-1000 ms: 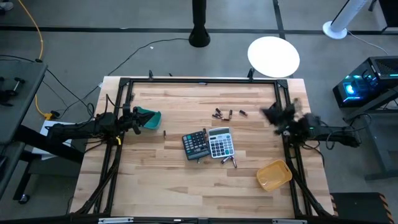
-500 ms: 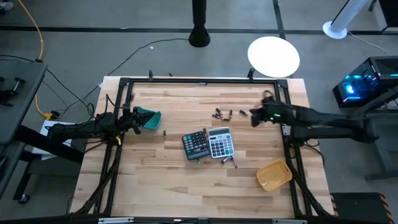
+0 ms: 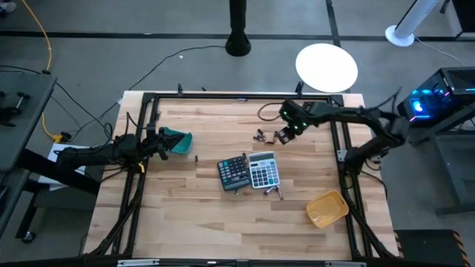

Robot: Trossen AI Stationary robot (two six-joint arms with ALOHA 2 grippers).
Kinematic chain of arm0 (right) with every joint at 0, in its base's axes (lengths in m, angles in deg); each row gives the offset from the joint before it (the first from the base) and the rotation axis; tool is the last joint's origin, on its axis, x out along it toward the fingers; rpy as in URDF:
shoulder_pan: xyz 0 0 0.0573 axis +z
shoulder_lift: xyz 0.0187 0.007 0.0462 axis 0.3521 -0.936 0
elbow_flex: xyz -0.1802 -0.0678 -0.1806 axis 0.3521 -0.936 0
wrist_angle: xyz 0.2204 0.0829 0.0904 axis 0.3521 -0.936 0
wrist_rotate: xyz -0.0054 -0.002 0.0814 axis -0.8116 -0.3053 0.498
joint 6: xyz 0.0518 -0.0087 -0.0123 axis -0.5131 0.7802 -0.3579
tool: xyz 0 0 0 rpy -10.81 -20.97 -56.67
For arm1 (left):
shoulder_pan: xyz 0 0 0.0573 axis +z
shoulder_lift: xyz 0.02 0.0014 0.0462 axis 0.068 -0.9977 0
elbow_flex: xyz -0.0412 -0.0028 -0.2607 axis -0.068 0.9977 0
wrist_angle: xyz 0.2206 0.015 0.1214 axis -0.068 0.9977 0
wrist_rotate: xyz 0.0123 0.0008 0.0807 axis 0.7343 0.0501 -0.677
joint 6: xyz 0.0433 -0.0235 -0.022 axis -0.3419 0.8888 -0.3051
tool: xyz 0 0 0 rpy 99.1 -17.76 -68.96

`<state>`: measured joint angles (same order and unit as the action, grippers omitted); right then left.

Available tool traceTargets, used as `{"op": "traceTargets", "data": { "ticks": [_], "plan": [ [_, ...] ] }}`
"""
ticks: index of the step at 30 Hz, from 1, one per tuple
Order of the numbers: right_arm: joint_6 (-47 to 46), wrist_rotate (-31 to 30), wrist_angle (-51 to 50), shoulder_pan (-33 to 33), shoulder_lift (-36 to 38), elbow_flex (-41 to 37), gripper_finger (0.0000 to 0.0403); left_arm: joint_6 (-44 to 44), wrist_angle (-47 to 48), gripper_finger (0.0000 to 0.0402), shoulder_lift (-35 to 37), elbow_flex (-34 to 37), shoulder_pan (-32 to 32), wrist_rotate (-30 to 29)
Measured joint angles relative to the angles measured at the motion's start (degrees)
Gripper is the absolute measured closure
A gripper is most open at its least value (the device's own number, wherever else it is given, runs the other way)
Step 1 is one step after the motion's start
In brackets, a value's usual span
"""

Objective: Sort batteries
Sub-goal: Put the black battery into the yellow bin

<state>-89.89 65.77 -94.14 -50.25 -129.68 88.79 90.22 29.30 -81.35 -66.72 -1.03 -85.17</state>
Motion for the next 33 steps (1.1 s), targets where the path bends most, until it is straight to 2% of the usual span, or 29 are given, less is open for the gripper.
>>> {"op": "traceTargets", "data": {
  "ticks": [4, 7, 16, 20, 25, 29, 33],
  "plan": [
    [6.08, -1.95, -6.20, -0.04, -5.24, 5.79, 0.0215, 0.01, 0.00, 0.0401, 0.00, 0.02, 0.00, 0.00],
    [9.62, -1.84, -6.30, -0.04, -8.59, 7.05, 0.0192, 0.00, 0.00, 0.0401, 0.00, 0.02, 0.00, 0.00],
    [15.20, -6.10, -6.02, -2.23, -16.82, 7.09, 0.0193, 0.00, 0.00, 0.0401, 0.00, 0.00, -0.02, -0.02],
    [16.43, -0.83, -6.30, -4.42, -18.71, 6.28, 0.0231, 0.00, 0.00, 0.0401, 0.00, 0.00, -0.01, -0.02],
    [17.55, 1.19, -6.12, -5.02, -18.11, 4.50, 0.0373, 0.00, 0.00, 0.0401, 0.00, 0.01, -0.01, 0.04],
    [16.43, 1.44, -8.91, -2.91, -13.34, 3.78, 0.0377, 0.00, -0.02, 0.0401, 0.00, 0.02, -0.02, 0.00],
    [11.81, 3.30, -13.72, -0.04, -2.96, 3.96, 0.0380, 0.00, 0.00, 0.0401, 0.00, 0.02, -0.02, 0.04]
  ]
}}
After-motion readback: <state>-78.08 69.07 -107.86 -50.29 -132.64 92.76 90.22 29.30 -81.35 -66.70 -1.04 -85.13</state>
